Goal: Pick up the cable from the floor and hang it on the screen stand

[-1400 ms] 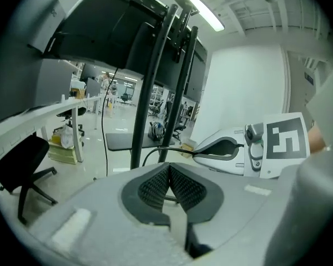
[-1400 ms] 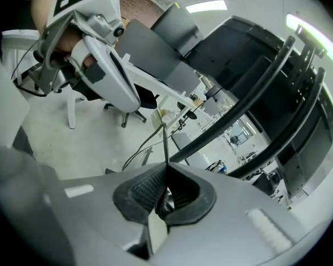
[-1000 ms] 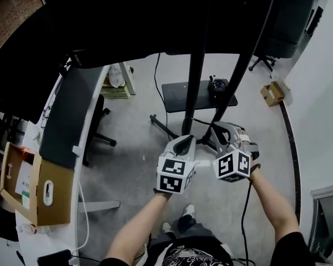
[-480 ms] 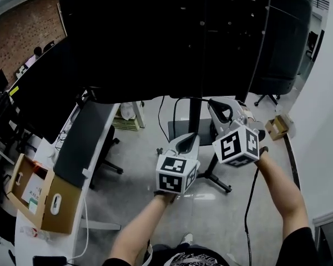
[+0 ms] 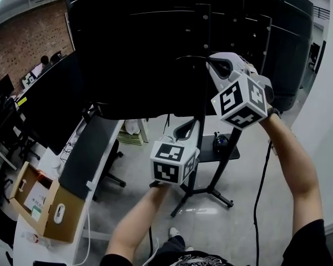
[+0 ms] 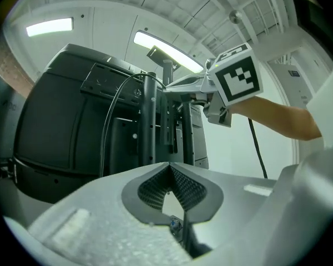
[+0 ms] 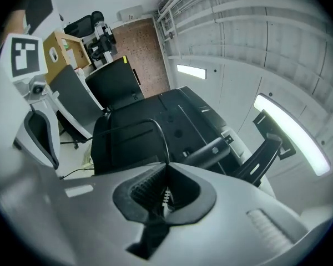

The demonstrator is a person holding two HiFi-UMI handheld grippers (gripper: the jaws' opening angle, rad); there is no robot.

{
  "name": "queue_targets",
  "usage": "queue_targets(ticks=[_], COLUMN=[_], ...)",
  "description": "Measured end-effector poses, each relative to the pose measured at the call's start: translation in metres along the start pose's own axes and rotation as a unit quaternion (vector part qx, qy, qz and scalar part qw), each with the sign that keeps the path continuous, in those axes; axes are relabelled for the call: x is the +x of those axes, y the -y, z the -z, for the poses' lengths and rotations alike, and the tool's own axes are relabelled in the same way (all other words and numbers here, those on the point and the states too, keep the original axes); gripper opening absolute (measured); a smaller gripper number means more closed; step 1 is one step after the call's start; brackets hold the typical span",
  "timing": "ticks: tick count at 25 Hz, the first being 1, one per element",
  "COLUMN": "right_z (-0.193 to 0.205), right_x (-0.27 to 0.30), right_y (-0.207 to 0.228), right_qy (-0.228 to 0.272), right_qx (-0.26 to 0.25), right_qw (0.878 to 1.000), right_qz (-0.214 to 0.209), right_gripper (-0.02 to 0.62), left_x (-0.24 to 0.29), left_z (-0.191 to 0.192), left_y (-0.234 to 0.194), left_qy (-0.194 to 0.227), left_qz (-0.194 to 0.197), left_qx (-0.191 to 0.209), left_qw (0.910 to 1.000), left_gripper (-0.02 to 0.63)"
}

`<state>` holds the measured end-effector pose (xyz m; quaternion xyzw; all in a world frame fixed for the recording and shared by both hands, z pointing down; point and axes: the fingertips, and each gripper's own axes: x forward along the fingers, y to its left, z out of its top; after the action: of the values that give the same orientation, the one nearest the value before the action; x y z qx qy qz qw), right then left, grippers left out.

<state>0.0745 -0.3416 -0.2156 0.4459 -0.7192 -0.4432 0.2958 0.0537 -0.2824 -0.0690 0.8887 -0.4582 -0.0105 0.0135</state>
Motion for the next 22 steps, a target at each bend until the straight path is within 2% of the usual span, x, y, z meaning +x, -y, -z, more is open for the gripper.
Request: queue_targets(ticks=[5,12,18,22], right_z=[-0.023,-0.051,-0.047,-0.032], right_x=[0.022,0.042,0.056,0.061], right_y=[0.057,0.134,0.183,0.207], right_qy=[-0.009,-0.041,-0.095,-0.128], right_qx=[-0.025,-0.085,-0.128,-0.123], right_qw=[1.0,0.994,0.984,0.979], right_qz=[0.014,0.053,0.082,0.097], right_gripper=[0.017,0.017,0.018,0.018], left_x=[0.025,0.049,0.062,0.073], left_z=[-0.042,-0.107,-0.134,-0.156], left_y=[-0.02,-0.034,-0.042,-0.039], left_qy=[0.028,0.071,0.087,0.096], left_qz=[0.01,0.039,0.054,0.068], left_qx=[0.019,0.061,0.076,0.093], left_qw=[0.9994,0.9949,0.9918,0.9887], left_gripper=[0.002,0.0,0.002,0.002])
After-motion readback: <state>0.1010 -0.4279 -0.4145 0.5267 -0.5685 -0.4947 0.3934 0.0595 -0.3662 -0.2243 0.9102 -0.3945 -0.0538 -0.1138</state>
